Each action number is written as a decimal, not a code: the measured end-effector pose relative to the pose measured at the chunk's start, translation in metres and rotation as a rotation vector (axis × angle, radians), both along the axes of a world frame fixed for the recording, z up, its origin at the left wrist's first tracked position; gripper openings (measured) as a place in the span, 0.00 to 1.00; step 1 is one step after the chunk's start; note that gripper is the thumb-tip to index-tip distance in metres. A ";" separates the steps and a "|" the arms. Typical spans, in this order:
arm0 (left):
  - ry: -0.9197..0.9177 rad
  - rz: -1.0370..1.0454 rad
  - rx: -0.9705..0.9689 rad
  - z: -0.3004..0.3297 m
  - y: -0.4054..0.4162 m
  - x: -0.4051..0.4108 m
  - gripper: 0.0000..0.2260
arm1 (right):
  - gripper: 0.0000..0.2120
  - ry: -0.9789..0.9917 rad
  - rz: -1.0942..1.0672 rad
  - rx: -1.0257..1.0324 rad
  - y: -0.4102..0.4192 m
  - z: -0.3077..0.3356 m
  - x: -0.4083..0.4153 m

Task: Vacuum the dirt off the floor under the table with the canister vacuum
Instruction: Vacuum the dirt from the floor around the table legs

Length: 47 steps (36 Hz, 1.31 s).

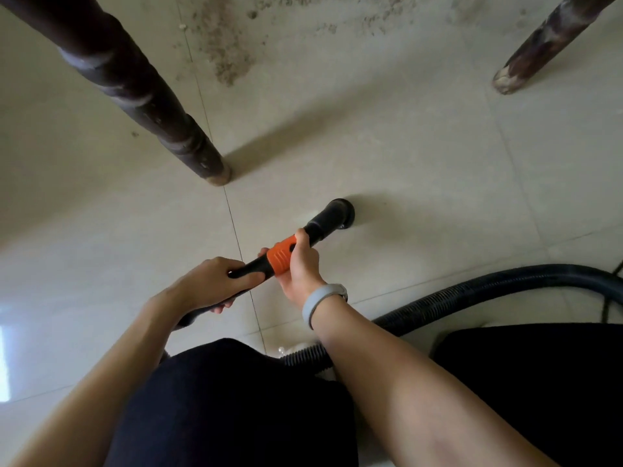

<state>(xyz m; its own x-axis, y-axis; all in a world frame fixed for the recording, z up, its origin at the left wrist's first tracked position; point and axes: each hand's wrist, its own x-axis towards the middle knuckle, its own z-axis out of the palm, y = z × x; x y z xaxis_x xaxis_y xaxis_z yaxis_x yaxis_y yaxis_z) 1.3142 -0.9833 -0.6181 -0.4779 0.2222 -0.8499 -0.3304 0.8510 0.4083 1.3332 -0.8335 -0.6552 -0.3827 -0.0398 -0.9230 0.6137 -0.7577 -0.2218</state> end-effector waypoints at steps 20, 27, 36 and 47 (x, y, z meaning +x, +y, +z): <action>0.440 -0.619 0.007 -0.003 0.138 -0.047 0.21 | 0.10 -0.044 -0.349 0.251 0.141 0.000 -0.027; 0.395 -0.508 0.079 -0.012 0.134 -0.066 0.16 | 0.12 -0.036 -0.130 0.322 0.170 0.001 -0.081; 0.364 0.023 0.382 0.001 0.125 -0.099 0.11 | 0.14 0.169 0.132 0.377 0.147 0.042 -0.190; 0.351 0.822 0.648 0.020 0.122 -0.145 0.11 | 0.09 0.402 0.685 0.694 0.091 0.088 -0.216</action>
<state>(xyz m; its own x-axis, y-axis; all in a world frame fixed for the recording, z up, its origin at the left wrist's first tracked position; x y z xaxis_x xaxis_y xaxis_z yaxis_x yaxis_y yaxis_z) 1.1695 -0.8617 -0.5981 -0.8760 0.0805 -0.4756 -0.4760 0.0160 0.8793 1.1173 -0.7423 -0.5676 -0.7612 0.1251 -0.6363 0.6475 0.0939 -0.7562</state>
